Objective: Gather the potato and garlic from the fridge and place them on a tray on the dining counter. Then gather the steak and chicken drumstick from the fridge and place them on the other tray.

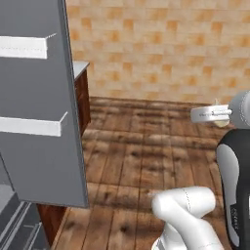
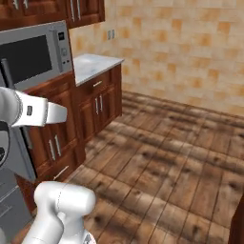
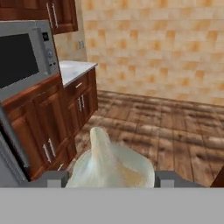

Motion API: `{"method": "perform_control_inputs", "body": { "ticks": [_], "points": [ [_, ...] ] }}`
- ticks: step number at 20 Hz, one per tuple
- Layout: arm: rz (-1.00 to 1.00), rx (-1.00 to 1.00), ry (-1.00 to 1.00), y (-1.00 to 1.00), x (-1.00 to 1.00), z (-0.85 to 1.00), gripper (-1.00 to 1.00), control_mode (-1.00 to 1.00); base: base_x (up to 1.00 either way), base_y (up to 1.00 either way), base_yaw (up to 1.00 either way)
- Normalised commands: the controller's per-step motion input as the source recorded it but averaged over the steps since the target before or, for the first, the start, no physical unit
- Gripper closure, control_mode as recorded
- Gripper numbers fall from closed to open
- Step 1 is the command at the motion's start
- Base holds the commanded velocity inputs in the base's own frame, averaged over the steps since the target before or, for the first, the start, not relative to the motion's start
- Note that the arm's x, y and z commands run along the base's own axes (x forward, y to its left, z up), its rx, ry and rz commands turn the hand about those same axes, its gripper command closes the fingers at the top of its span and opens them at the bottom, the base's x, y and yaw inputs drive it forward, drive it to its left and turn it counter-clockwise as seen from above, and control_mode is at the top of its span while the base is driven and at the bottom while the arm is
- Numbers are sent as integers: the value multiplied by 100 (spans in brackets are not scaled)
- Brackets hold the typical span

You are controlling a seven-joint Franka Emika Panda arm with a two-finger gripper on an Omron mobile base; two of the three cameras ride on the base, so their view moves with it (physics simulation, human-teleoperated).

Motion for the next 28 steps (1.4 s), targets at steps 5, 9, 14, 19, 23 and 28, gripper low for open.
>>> {"method": "perform_control_inputs", "body": {
  "ticks": [5, 9, 14, 19, 23, 28],
  "points": [
    [0, 0, 0, 0, 0, 0, 100, 100, 100, -51, -28],
    [0, 0, 0, 0, 0, 0, 100, 100, 100, -63, -9],
    [0, 0, 0, 0, 0, 0, 100, 100, 100, -95, 0],
    [0, 0, 0, 0, 0, 0, 100, 100, 100, -81, -6],
    [0, 0, 0, 0, 0, 0, 100, 100, 100, -24, -28],
    [0, 0, 0, 0, 0, 0, 100, 100, 81, 0, -55]
  ]
}}
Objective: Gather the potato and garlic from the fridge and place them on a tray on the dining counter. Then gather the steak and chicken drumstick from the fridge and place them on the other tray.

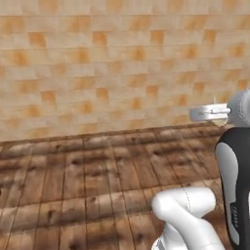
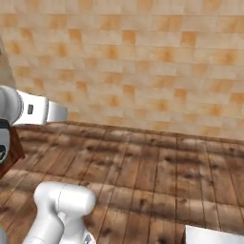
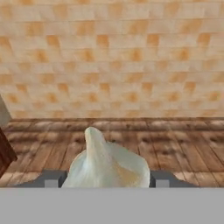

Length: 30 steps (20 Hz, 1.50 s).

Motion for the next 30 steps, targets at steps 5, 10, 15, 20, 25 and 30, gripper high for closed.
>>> {"method": "perform_control_inputs", "body": {
  "ticks": [5, 10, 15, 20, 25, 30],
  "points": [
    [0, 0, 0, 0, 0, 0, 100, 100, 38, 0, -76],
    [0, 0, 0, 0, 0, 0, 100, 100, 7, 8, -89],
    [0, 0, 0, 0, 0, 0, 100, 100, 26, 43, -82],
    [0, 0, 0, 0, 0, 0, 100, 100, 36, 63, -74],
    [0, 0, 0, 0, 0, 0, 100, 100, 29, 56, -76],
    [0, 0, 0, 0, 0, 0, 100, 100, 49, 83, -64]
  ]
}}
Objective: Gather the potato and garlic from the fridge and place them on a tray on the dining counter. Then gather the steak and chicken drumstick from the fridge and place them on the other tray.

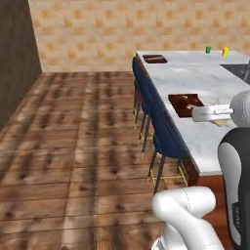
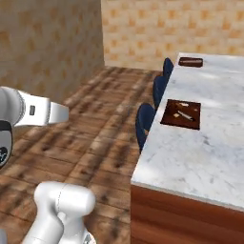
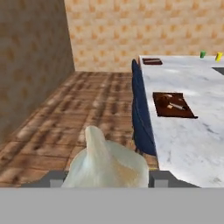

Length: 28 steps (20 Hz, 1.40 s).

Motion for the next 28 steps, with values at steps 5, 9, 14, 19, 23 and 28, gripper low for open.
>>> {"method": "perform_control_inputs", "body": {
  "ticks": [5, 9, 14, 19, 23, 28],
  "points": [
    [0, 0, 0, 0, 0, 0, 100, 100, 38, 99, -55],
    [0, 0, 0, 0, 0, 0, 100, 100, 51, 100, -52],
    [0, 0, 0, 0, 0, 0, 100, 100, 94, 100, -49],
    [0, 0, 0, 0, 0, 0, 100, 100, 100, 100, -47],
    [0, 0, 0, 0, 0, 0, 100, 100, 100, 100, -46],
    [0, 0, 0, 0, 0, 0, 100, 100, 87, 100, -40]
  ]
}}
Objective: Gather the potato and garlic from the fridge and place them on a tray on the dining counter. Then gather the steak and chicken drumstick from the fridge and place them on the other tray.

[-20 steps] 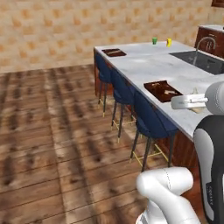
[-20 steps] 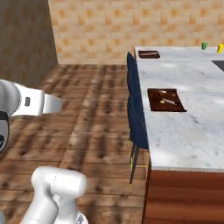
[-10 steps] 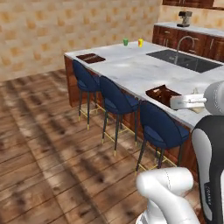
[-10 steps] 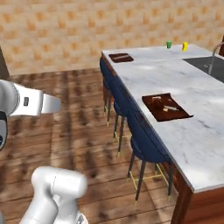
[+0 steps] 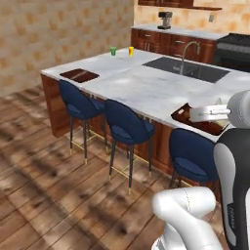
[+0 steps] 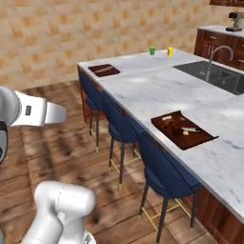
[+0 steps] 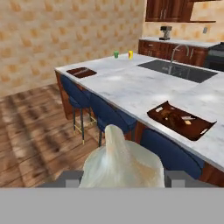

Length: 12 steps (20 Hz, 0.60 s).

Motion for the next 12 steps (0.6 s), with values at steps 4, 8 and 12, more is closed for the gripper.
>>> {"method": "perform_control_inputs", "body": {
  "ticks": [4, 8, 12],
  "points": [
    [0, 0, 0, 0, 0, 0, 100, 100, 66, 100, -38],
    [0, 0, 0, 0, 0, 0, 100, 100, 35, 100, -23],
    [0, 0, 0, 0, 0, 0, 100, 100, 20, 100, -18]
  ]
}}
